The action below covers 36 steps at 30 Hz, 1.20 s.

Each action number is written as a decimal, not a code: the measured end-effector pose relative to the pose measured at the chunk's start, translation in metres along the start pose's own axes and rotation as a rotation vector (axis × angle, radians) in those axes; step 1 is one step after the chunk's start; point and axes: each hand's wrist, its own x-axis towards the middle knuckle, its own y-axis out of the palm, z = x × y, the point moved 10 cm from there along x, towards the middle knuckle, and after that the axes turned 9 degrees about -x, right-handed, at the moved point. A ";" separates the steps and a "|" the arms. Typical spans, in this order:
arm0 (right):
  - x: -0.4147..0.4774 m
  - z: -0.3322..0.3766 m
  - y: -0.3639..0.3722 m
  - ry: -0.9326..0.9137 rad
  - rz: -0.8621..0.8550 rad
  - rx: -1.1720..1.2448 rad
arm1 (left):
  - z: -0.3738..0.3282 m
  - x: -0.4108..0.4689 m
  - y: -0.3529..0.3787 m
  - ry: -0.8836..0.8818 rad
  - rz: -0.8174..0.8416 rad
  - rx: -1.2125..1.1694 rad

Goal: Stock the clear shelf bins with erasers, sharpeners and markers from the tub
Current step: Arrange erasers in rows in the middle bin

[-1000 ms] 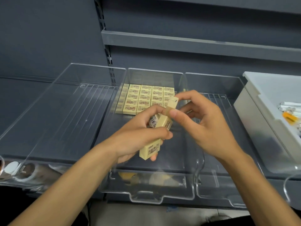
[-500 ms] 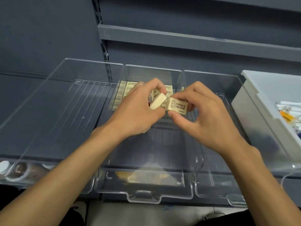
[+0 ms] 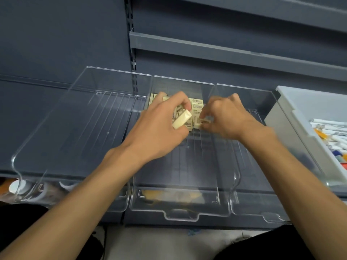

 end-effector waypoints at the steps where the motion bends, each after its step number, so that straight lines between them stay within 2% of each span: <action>1: 0.003 0.002 0.003 -0.005 0.026 -0.078 | 0.001 0.000 0.000 -0.002 -0.005 0.000; 8: 0.016 0.019 0.028 -0.010 0.115 -0.278 | 0.004 -0.001 0.006 -0.029 -0.009 0.033; 16: 0.015 0.022 0.023 -0.029 0.059 -0.305 | 0.009 0.001 0.012 -0.053 0.016 0.054; 20: 0.015 0.018 0.024 0.004 0.100 -0.307 | 0.005 0.001 0.018 -0.028 0.031 -0.014; 23: 0.008 0.024 0.018 -0.027 0.119 -0.089 | 0.000 0.001 0.015 0.001 0.005 -0.097; 27: -0.010 0.030 0.000 -0.101 0.009 0.370 | 0.006 0.002 0.007 -0.009 -0.011 -0.123; 32: -0.025 0.018 -0.016 -0.084 -0.046 0.617 | 0.019 0.005 0.003 -0.065 -0.037 -0.096; 36: -0.033 0.024 -0.026 -0.094 -0.076 0.975 | 0.020 0.006 0.005 -0.055 -0.040 -0.105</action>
